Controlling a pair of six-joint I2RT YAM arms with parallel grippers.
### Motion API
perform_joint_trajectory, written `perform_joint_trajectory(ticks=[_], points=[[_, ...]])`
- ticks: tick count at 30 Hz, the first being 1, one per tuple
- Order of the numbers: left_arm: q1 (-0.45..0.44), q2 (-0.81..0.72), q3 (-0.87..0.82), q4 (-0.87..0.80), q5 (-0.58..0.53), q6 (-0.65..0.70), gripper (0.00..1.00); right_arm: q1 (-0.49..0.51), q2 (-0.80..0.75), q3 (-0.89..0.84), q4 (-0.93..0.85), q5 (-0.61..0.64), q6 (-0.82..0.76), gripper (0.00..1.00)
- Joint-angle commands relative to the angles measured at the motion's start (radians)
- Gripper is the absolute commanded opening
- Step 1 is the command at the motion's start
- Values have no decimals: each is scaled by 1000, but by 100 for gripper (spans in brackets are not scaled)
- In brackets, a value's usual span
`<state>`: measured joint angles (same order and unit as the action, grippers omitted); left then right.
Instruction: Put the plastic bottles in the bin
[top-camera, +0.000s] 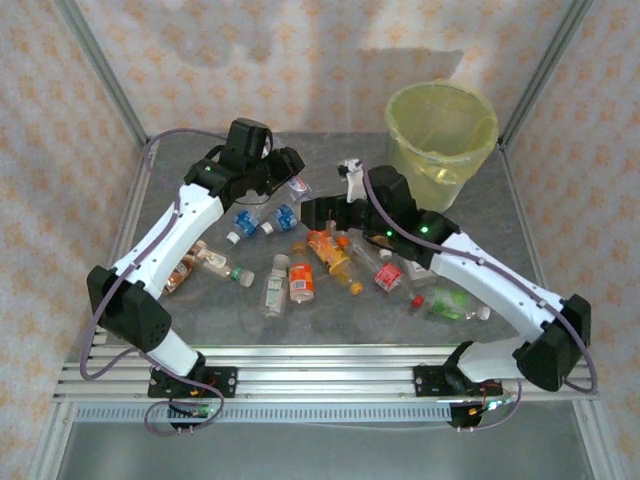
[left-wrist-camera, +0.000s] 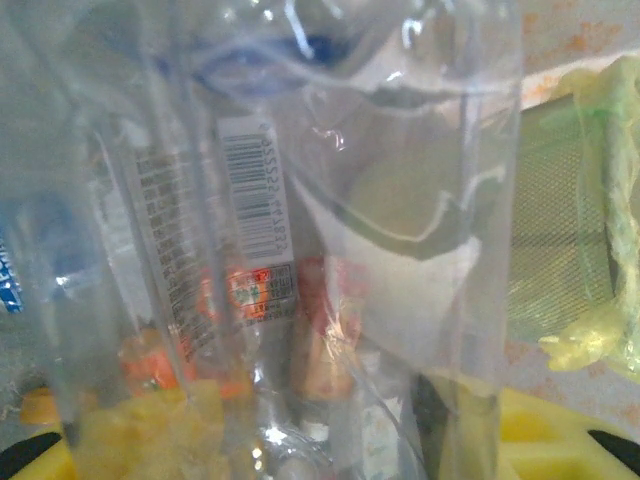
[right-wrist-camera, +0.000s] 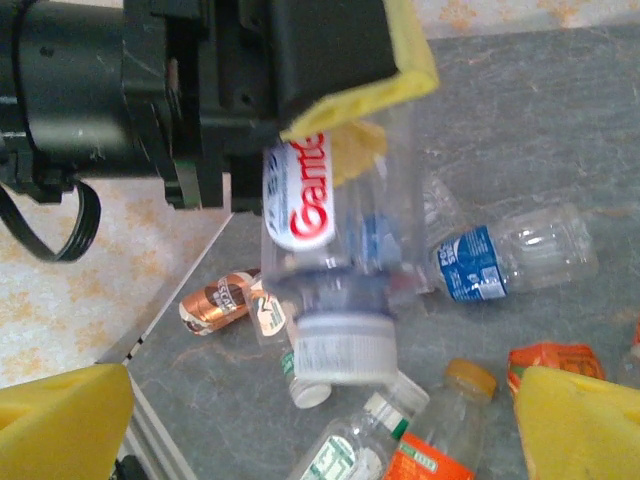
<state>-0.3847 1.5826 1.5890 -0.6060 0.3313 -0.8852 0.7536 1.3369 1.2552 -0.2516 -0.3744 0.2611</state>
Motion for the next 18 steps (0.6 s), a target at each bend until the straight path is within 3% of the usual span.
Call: perform_joint_trajectory(ticks=[1, 12, 18], points=[[-10, -11, 21, -4, 63, 26, 51, 12, 46, 64, 42, 14, -63, 94], [-54, 0, 25, 9, 138, 23, 51, 15, 139, 109, 65, 13, -86, 78], [-59, -20, -4, 13, 145, 25, 52, 15, 150, 101, 84, 49, -78, 56]])
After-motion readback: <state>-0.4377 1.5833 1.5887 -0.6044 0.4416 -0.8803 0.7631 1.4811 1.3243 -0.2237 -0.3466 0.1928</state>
